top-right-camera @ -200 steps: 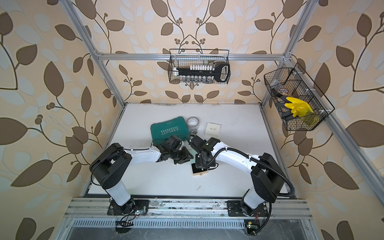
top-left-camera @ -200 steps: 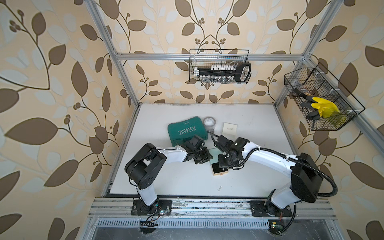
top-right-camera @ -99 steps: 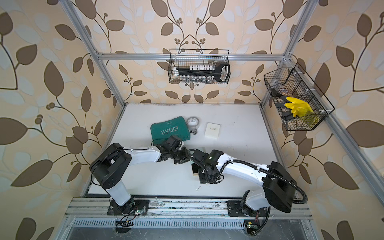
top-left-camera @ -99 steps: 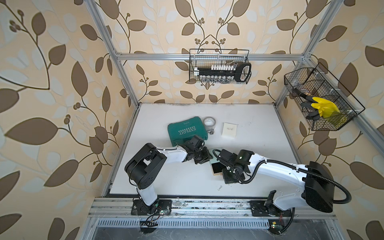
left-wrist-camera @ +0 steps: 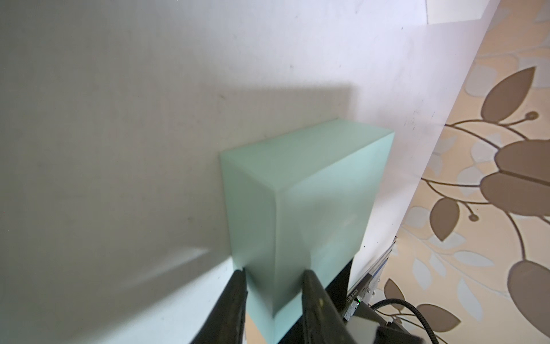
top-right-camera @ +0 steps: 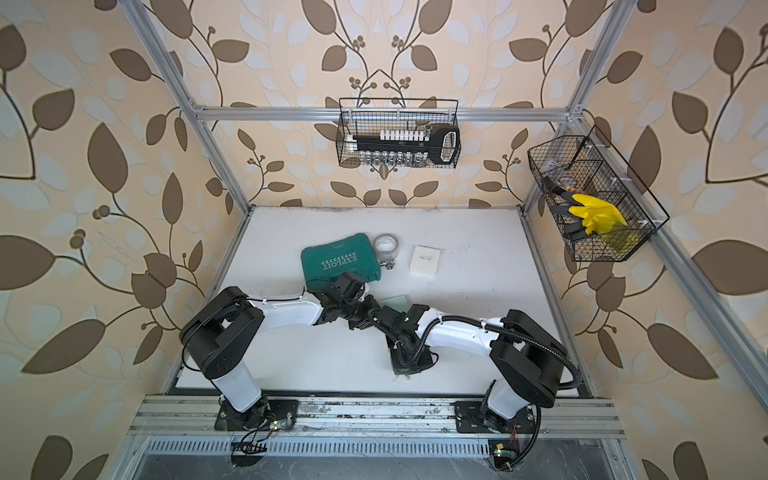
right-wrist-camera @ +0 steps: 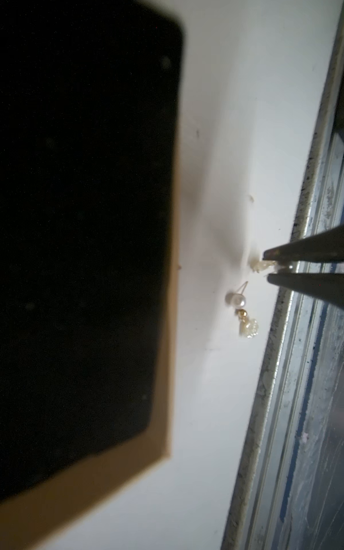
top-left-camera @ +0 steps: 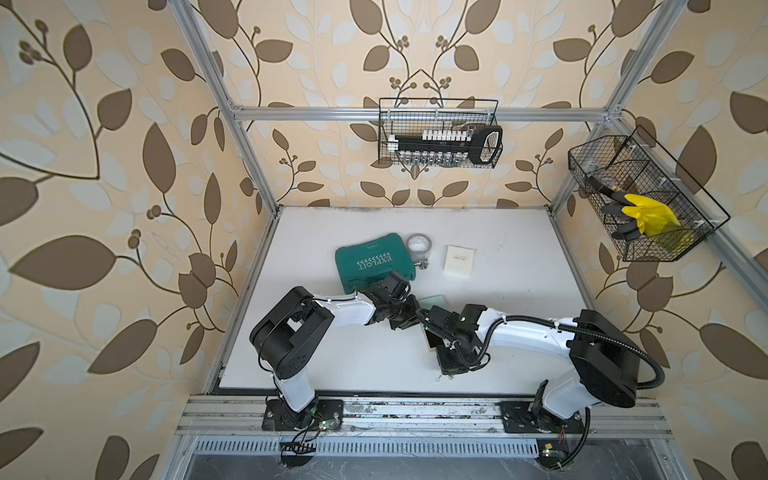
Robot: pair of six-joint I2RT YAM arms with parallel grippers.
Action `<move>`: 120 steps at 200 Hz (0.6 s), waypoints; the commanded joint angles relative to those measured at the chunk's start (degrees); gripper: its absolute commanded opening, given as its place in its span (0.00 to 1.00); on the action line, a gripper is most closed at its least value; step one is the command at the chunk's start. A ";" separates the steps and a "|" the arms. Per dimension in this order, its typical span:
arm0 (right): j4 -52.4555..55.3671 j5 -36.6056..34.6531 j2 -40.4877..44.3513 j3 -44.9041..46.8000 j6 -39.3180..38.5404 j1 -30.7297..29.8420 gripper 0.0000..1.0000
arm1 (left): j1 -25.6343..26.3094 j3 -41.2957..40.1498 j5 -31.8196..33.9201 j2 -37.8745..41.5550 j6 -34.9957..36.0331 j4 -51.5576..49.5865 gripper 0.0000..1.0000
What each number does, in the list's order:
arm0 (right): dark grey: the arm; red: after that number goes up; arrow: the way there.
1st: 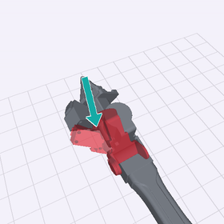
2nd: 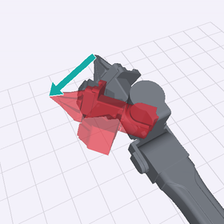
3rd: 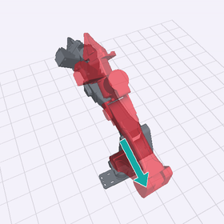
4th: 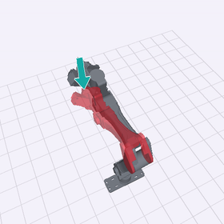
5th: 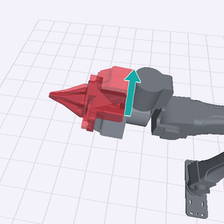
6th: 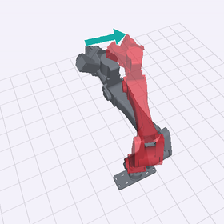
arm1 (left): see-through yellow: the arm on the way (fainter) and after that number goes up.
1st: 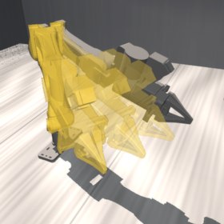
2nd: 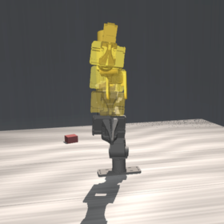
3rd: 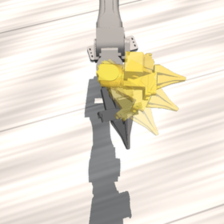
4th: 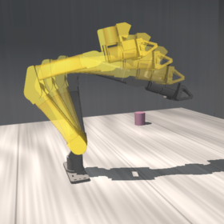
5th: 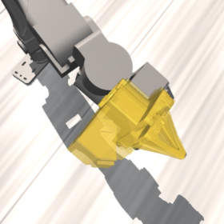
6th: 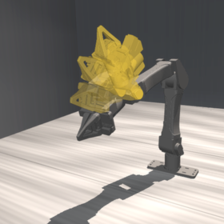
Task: Take out the earrings from the drawer-style jewelry box
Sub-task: Place the earring at the center of the board.
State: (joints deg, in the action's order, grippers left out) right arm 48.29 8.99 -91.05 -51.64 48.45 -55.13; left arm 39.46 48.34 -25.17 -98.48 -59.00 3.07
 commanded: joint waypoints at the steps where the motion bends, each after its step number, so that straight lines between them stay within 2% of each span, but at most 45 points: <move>1: 0.00 -0.80 -1.86 -1.70 -0.02 -0.31 0.07 | 0.66 -0.18 0.10 0.89 0.35 -2.63 0.33; 62: -0.09 -3.76 -3.28 -2.42 -0.37 -0.20 0.11 | 0.68 0.35 0.38 1.64 0.38 -3.24 0.34; 94: 0.11 -4.18 -3.55 -3.00 -0.66 -0.24 0.28 | 0.66 0.66 0.34 2.27 0.21 -3.74 0.36; 120: 1.55 -5.83 -0.62 -3.31 -0.55 -0.24 0.39 | 0.63 1.25 1.09 3.63 0.20 -5.45 0.42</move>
State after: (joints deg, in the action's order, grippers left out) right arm 48.03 5.78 -93.82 -53.30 47.92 -55.11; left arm 39.46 48.34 -25.10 -98.00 -59.00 1.45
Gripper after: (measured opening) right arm 0.364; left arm 0.396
